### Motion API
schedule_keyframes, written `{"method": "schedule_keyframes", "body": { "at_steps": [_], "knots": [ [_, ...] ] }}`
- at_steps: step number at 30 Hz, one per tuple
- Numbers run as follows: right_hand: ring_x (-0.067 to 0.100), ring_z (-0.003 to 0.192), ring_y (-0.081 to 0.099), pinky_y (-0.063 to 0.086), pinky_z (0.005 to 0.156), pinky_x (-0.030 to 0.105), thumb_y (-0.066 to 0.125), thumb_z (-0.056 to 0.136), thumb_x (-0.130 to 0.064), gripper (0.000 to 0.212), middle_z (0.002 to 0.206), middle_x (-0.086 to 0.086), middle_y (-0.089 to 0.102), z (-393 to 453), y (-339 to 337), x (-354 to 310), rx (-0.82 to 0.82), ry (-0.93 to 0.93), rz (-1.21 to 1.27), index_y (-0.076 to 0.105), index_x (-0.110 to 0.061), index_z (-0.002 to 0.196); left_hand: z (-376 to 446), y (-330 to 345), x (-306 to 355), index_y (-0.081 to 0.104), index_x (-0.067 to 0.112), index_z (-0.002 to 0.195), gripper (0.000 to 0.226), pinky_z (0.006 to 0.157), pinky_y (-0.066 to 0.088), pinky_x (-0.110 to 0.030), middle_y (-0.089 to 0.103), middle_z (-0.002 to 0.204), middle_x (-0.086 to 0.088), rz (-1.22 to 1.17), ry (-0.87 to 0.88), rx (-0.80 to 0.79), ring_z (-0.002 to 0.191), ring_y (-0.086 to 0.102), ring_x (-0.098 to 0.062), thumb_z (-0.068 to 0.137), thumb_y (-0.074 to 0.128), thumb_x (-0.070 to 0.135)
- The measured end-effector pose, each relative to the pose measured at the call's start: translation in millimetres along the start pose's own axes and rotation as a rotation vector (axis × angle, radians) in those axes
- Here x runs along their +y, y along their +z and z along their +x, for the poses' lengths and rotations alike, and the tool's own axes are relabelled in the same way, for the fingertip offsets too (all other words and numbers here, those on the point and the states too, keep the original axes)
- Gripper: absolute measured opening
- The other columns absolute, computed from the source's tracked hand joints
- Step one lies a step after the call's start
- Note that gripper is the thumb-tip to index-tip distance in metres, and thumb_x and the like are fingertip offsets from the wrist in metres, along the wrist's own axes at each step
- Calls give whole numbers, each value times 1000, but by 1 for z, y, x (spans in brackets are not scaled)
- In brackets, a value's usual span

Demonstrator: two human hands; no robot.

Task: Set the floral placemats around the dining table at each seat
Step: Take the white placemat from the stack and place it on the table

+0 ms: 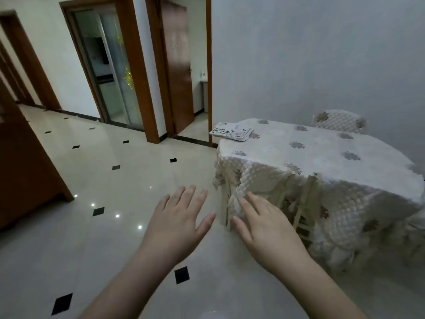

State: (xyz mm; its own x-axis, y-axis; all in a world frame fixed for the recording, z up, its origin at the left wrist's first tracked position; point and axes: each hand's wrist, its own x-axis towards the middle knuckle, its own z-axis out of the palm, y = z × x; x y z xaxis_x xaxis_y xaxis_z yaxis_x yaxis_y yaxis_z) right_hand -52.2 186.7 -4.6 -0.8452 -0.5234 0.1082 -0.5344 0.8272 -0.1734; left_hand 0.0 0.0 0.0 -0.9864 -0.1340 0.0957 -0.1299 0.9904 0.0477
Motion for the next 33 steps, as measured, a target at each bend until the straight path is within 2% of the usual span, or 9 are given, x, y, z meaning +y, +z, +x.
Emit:
{"method": "schedule_keyframes", "body": {
  "at_steps": [4,8,11,16,24,27,29,33],
  "knots": [
    [14,148,13,8,118,31,19,101,-55,60,162,-1,16,54,10,-49,55,-74,9,13,-28,154,15,3,-64,2,39,155,90,121,6,-39,5,166,8,-12,-46,90,152,3,-15,73,-17,68],
    [18,145,22,13,117,31,22,102,-53,59,158,3,26,89,33,-92,38,-132,-30,20,-25,153,25,5,-111,2,38,155,92,122,7,-44,6,166,7,16,-123,87,152,3,-18,71,-19,68],
    [19,144,28,18,117,33,18,99,-54,62,156,3,32,108,51,-114,33,-144,-56,26,-24,152,36,10,-140,1,37,156,94,122,6,-43,7,166,6,15,-127,60,152,4,-18,70,-20,68],
    [18,145,25,15,117,34,0,90,-58,75,158,1,28,141,66,-127,10,-151,-58,24,-24,152,50,24,-170,5,36,156,93,122,6,-41,9,165,7,17,-127,48,152,5,-17,72,-19,68],
    [19,149,14,9,119,35,-12,82,-58,83,162,0,15,202,87,-113,-46,-148,-67,14,-28,155,105,51,-186,10,36,156,90,121,4,-41,11,165,7,-41,-116,2,152,5,-16,76,-14,68],
    [21,145,27,17,118,38,0,90,-57,76,159,3,28,236,100,-91,-19,-121,-67,29,-24,152,143,65,-181,18,34,156,86,121,7,-42,17,164,5,-56,-92,-10,152,11,-18,81,-8,67],
    [22,142,34,24,115,39,8,93,-55,71,155,4,36,260,107,-73,-23,-97,-77,37,-22,149,172,74,-176,12,34,156,88,121,5,-41,10,165,5,-42,-85,-27,152,6,-18,78,-12,67],
    [23,142,35,25,115,41,8,92,-56,72,155,4,36,309,110,-36,-59,-117,-81,38,-23,148,230,81,-168,9,35,156,88,121,3,-41,7,166,5,-24,-84,-43,152,3,-17,78,-13,67]
  ]
}}
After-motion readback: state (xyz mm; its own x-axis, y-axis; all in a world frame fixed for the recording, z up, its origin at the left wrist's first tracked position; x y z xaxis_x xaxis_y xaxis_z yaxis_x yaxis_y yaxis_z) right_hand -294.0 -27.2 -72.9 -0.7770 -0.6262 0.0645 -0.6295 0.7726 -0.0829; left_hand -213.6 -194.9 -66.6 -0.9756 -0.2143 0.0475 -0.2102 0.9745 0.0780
